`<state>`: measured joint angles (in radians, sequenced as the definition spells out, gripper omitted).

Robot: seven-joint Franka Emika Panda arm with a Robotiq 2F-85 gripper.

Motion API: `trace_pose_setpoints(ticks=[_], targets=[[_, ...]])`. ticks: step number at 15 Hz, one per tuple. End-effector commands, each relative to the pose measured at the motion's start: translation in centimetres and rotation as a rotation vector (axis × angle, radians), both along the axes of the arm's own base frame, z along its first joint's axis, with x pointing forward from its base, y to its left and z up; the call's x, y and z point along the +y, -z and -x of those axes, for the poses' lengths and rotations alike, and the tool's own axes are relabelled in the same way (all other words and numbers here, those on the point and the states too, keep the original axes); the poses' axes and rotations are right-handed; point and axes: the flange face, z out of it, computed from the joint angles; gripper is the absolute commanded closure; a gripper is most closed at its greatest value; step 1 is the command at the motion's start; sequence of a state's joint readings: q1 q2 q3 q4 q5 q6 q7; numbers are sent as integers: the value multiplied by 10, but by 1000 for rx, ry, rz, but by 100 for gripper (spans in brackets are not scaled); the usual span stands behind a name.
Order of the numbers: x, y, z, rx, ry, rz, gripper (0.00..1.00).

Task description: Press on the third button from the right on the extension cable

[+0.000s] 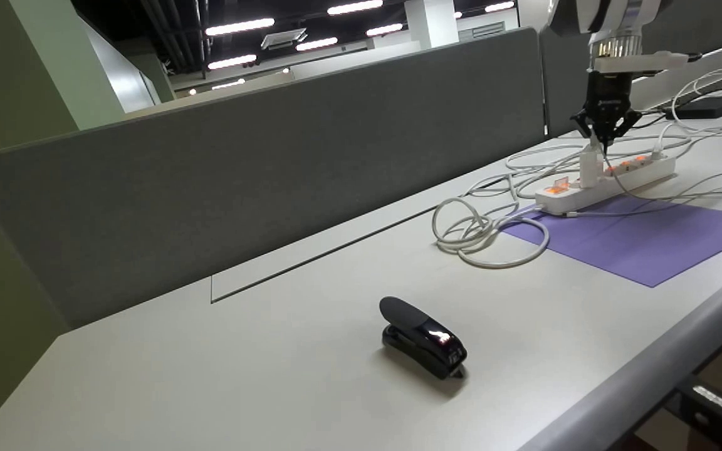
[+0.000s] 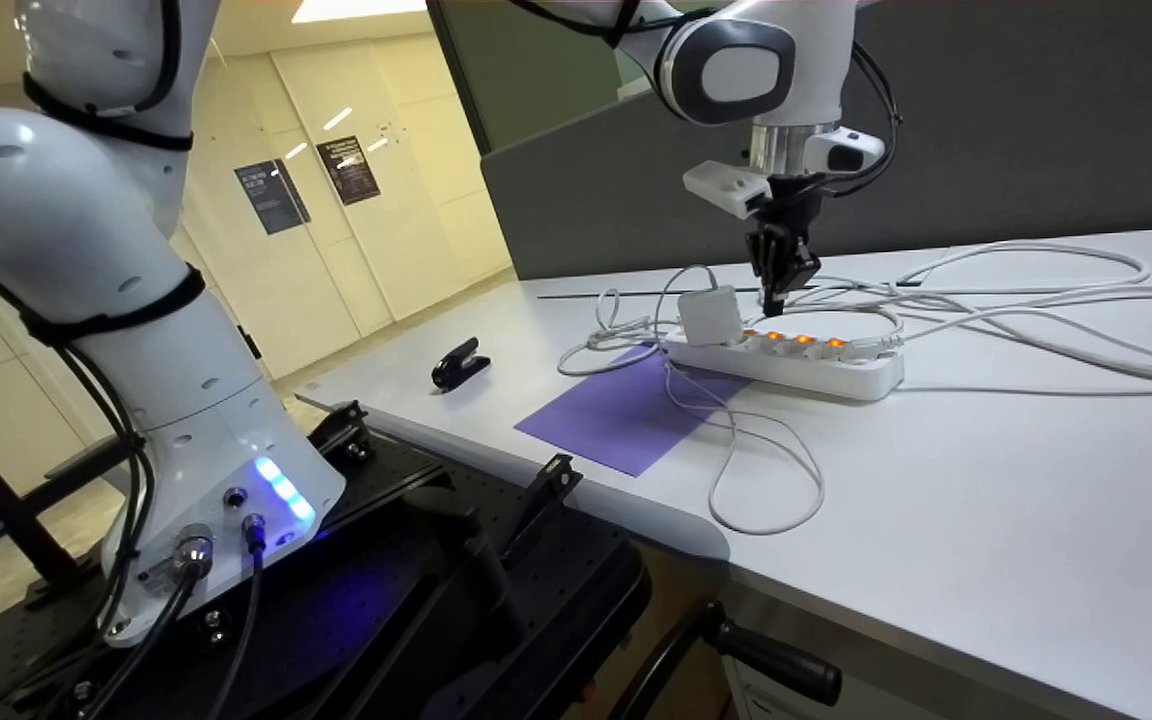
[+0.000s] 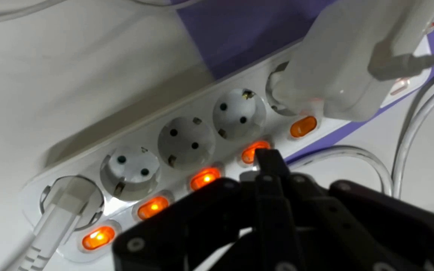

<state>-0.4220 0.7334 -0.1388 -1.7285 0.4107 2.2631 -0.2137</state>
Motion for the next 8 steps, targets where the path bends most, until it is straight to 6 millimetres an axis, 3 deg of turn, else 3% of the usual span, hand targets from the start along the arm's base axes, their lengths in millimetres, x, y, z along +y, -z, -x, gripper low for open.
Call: trace_pose_setpoints(ticks=[1,3,8], targets=[[-2,0,-1,0,0,0,99],[1,2,-2,3,-8,4,100],[17,28,-6,31,-34,2,100]])
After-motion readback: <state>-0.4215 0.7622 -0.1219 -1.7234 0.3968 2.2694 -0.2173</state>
